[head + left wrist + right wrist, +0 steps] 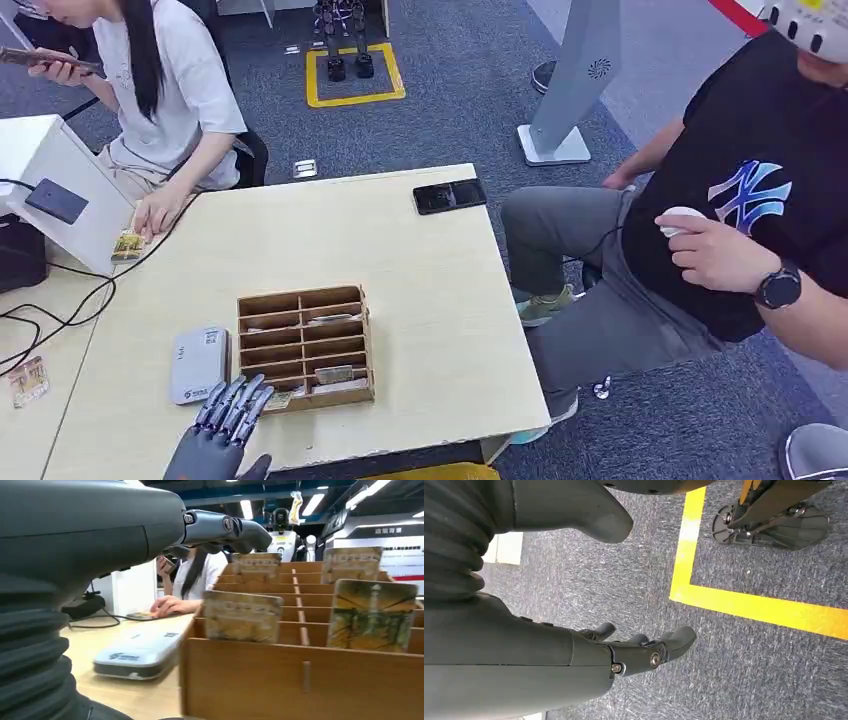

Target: Pass the card to the sensor for recognition and then transmit it.

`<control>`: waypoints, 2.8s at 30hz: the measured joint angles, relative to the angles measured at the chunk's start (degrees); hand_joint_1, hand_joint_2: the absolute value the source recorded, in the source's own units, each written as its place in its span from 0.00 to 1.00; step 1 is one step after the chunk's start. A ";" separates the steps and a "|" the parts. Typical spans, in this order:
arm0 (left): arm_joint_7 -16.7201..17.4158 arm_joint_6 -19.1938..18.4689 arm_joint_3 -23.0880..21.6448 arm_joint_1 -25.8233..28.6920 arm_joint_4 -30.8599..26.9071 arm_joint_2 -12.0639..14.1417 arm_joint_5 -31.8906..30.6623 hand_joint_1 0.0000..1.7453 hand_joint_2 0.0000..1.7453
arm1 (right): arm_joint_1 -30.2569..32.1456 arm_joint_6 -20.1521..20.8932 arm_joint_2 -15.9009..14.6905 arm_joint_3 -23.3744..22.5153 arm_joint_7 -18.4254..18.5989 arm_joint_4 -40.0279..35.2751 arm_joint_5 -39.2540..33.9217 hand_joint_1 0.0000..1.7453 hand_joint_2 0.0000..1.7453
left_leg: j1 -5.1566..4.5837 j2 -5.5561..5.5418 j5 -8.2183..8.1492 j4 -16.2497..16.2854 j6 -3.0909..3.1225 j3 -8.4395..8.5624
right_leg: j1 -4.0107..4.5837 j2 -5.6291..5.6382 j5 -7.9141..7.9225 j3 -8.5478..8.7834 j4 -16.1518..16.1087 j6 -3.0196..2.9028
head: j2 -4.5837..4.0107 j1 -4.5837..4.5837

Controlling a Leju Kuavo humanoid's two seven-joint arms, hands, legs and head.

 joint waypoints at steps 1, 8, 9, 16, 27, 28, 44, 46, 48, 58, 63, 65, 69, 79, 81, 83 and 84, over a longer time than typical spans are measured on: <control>0.07 0.00 -0.60 -0.67 0.40 -0.37 -0.24 0.00 1.00 | 0.00 0.02 0.00 0.02 0.00 0.00 0.00 0.00 1.00 | 0.00 0.00 0.00 0.00 0.00 0.00 | 0.00 0.00 0.00 0.00 0.00 0.00 | 0.00 0.02; 0.70 -0.68 -3.50 -4.74 3.98 -3.47 -0.92 0.00 1.00 | 0.00 0.35 0.00 0.53 -0.13 0.00 0.13 0.00 1.00 | -0.01 0.00 0.00 0.01 0.00 0.00 | -0.01 0.00 0.00 0.00 0.00 0.00 | 0.00 0.00; 0.61 -0.77 -3.74 -5.13 4.42 -3.82 -1.01 0.00 1.00 | -0.02 0.35 0.00 0.66 -0.15 0.00 0.20 0.00 1.00 | -0.01 0.00 0.00 0.01 0.00 0.01 | -0.01 0.00 0.00 0.00 0.00 0.00 | 0.00 0.02; 0.61 -1.79 -4.46 -6.87 6.47 -5.46 -1.90 0.00 1.00 | -0.03 0.50 0.00 1.07 -0.17 0.00 0.33 0.00 1.00 | 0.00 0.00 0.00 0.01 0.00 0.01 | -0.01 0.01 0.00 0.00 0.00 0.00 | 0.00 0.02; 1.81 -2.43 -4.46 -8.45 8.26 -7.28 -4.81 0.00 1.00 | -0.02 0.68 0.00 1.07 -0.37 0.00 0.26 0.00 1.00 | -0.01 0.00 0.01 0.02 0.01 0.00 | -0.01 0.00 0.01 0.00 0.00 0.00 | 0.00 0.00; 1.88 -2.49 -4.46 -8.51 8.42 -7.39 -4.81 0.00 1.00 | -0.01 0.68 0.00 1.07 -0.39 0.00 0.26 0.00 1.00 | -0.01 0.00 0.01 0.02 0.01 0.00 | -0.01 0.00 0.01 0.00 0.00 0.00 | 0.00 0.00; 1.92 -2.95 -4.27 -8.72 8.94 -7.95 -5.16 0.00 1.00 | -0.01 0.76 0.00 1.07 -0.42 0.00 0.09 0.00 1.00 | -0.01 0.00 0.01 0.01 0.01 0.00 | -0.01 0.00 0.01 0.00 0.00 0.00 | 0.00 0.02; 1.92 -2.95 -4.27 -8.72 8.94 -7.95 -5.16 0.00 1.00 | -0.01 0.76 0.00 1.07 -0.42 0.00 0.09 0.00 1.00 | -0.01 0.00 0.01 0.01 0.01 0.00 | -0.01 0.00 0.01 0.00 0.00 0.00 | 0.00 0.02; 1.92 -2.95 -4.27 -8.72 8.94 -7.95 -5.16 0.00 1.00 | -0.01 0.76 0.00 1.07 -0.42 0.00 0.09 0.00 1.00 | -0.01 0.00 0.01 0.01 0.01 0.00 | -0.01 0.00 0.01 0.00 0.00 0.00 | 0.00 0.00; 1.92 -2.97 -4.24 -8.72 8.96 -8.15 -5.18 0.00 1.00 | -0.01 0.76 0.00 1.07 -0.42 0.00 0.09 0.00 1.00 | -0.01 0.00 0.01 0.01 0.01 0.00 | -0.01 0.00 0.01 0.00 0.00 0.00 | 0.00 0.00; 1.92 -3.15 -4.13 -8.71 8.96 -8.28 -5.86 0.00 1.00 | -0.01 0.76 0.02 1.07 -0.44 0.00 0.09 0.00 1.00 | -0.01 0.00 0.01 0.01 0.01 0.00 | -0.01 0.00 0.01 0.00 0.00 0.00 | 0.00 0.02; 1.99 -3.15 -3.98 -8.71 8.96 -8.28 -6.19 0.00 1.00 | -0.01 0.76 0.02 1.07 -0.50 0.00 0.04 0.00 1.00 | -0.01 0.00 0.01 0.01 0.02 0.00 | -0.01 0.00 0.01 0.00 0.00 0.00 | 0.00 0.00; 2.10 -3.15 -2.71 -8.62 8.87 -8.28 -6.67 0.00 1.00 | 0.00 0.68 0.02 1.07 -0.57 0.00 -0.09 0.00 1.00 | -0.01 0.00 0.01 0.01 0.01 0.00 | -0.01 0.00 0.01 0.00 0.00 0.00 | 0.00 0.00; 1.68 -3.85 0.67 -8.31 7.45 -8.67 -7.01 0.00 1.00 | 0.00 0.42 0.02 1.07 -0.74 0.02 -0.28 0.00 1.00 | -0.01 0.00 0.01 0.01 0.02 -0.01 | -0.01 0.00 0.01 0.00 0.00 0.00 | 0.00 0.00; 1.68 -4.00 0.92 -8.31 7.45 -8.96 -7.02 0.00 1.00 | 0.00 0.37 0.02 1.07 -0.79 0.02 -0.37 0.00 1.00 | -0.01 0.00 0.01 0.01 0.02 -0.02 | -0.01 0.00 0.01 0.00 0.00 0.00 | 0.00 0.00; 1.68 -4.00 1.13 -8.31 7.45 -9.20 -7.04 0.00 1.00 | -0.01 0.20 0.09 1.07 -0.81 0.02 -0.37 0.00 1.00 | -0.01 0.00 0.01 0.01 0.02 -0.02 | -0.01 -0.01 0.01 0.00 0.00 0.00 | 0.00 0.00; 1.68 -4.00 1.28 -8.31 7.45 -9.27 -7.06 0.00 1.00 | -0.01 0.06 0.15 1.07 -0.79 0.02 -0.37 0.00 1.00 | -0.01 0.00 0.01 0.01 0.02 -0.02 | -0.01 -0.01 0.01 0.00 0.00 0.00 | 0.00 0.02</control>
